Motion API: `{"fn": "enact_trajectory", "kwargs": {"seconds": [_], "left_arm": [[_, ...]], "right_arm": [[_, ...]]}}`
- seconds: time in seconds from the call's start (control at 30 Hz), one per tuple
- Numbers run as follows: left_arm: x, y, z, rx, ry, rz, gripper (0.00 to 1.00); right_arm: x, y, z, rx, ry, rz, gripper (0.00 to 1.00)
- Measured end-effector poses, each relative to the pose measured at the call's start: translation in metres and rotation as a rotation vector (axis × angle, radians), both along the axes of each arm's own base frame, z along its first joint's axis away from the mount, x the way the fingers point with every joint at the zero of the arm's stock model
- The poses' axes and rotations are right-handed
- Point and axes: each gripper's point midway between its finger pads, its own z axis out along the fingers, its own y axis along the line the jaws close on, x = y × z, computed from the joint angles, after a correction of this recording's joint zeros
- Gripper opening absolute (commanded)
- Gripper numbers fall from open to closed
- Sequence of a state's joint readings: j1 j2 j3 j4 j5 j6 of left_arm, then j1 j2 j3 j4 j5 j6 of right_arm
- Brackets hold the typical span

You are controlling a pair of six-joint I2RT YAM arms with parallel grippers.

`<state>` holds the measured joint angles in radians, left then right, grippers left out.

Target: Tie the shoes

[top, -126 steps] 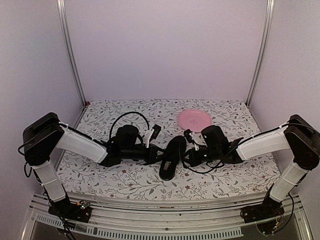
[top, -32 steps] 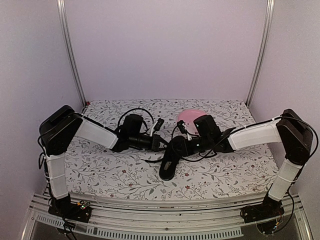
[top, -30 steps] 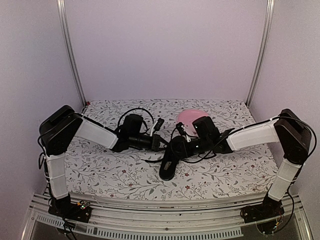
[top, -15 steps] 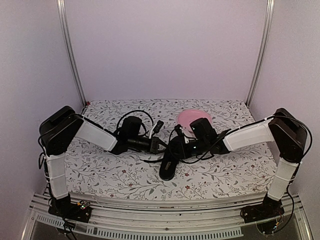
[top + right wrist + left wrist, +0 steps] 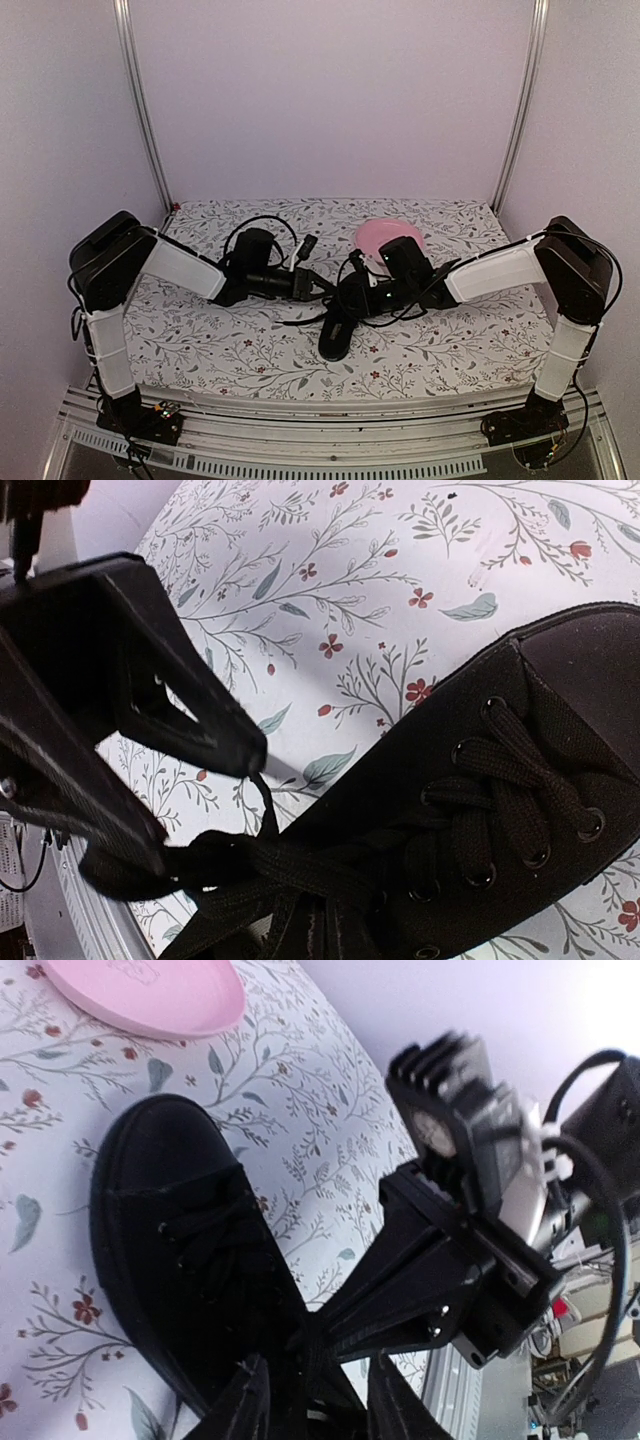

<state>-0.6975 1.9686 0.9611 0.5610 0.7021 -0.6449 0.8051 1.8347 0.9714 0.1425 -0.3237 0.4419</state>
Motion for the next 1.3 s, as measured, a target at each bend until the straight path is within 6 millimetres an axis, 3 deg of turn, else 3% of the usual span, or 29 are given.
{"fn": "enact_trajectory", "kwargs": {"seconds": [0.13, 0.23, 0.4, 0.57, 0.7, 1.3], "left_arm": [[0.021, 0.015, 0.008, 0.021, -0.021, 0.082, 0.38], [0.031, 0.021, 0.002, 0.063, -0.001, 0.115, 0.34], [0.041, 0.014, -0.012, 0.114, 0.025, 0.094, 0.3], [0.028, 0.011, -0.033, 0.139, 0.085, 0.02, 0.27], [0.024, 0.006, -0.039, 0.139, 0.102, -0.024, 0.27], [0.007, -0.008, -0.024, 0.056, 0.099, -0.134, 0.24]], "right_arm": [[0.0, 0.0, 0.0, 0.0, 0.0, 0.0, 0.02], [0.0, 0.0, 0.0, 0.001, 0.0, 0.0, 0.02], [0.0, 0.0, 0.0, 0.001, 0.0, 0.0, 0.02], [0.0, 0.0, 0.0, 0.001, -0.001, 0.0, 0.02], [0.0, 0.0, 0.0, 0.001, -0.001, 0.0, 0.02], [0.0, 0.0, 0.0, 0.002, -0.001, 0.0, 0.02]]}}
